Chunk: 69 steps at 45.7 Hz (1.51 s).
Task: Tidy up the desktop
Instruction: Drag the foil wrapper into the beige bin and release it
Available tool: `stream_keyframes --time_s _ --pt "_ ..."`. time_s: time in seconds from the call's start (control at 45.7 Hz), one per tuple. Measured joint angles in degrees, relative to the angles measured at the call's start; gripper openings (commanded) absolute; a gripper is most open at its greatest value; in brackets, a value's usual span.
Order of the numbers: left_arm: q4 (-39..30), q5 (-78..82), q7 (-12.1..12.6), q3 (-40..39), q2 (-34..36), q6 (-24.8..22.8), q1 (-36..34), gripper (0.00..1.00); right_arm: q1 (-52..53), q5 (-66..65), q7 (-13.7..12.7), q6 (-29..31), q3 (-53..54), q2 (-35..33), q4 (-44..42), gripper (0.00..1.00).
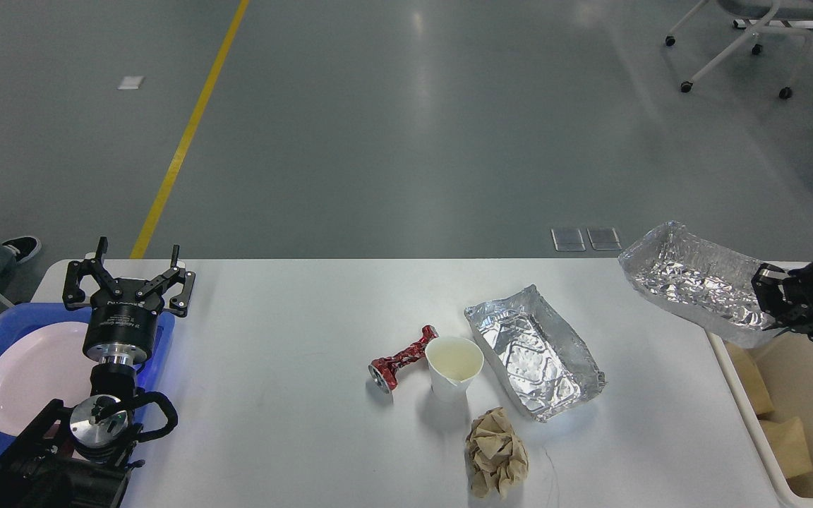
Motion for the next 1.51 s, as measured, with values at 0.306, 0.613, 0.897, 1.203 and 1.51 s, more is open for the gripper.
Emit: stream_keyframes --time_s 0.306,0.613,0.897,1.203,1.51 --pt "0.0 0.0 0.0 0.01 0.0 0.0 0.0 0.96 13.91 -3.95 -0.22 0.71 -12.25 2.73 10.77 0.0" --pt "0.0 0.0 0.0 0.04 0.0 0.0 0.0 0.96 7.43 -5.75 -0.15 -2.44 -13.5 -4.0 5.69 0.0" --pt "0.0 0.03 0.0 0.03 0.0 0.0 0.0 0.96 -19.33 -5.09 0.34 -10.76 -2.04 -11.74 -13.56 0.0" --pt "0.0 0.03 0.0 0.04 0.0 0.0 0.03 0.96 -57.54 -4.81 0.15 -11.71 26.84 -6.52 -45.88 0.0" --pt "0.0 0.03 0.0 0.07 0.0 0.0 0.05 0.96 -80.61 -4.87 0.15 -22.32 38.26 6.8 -69.97 0.0"
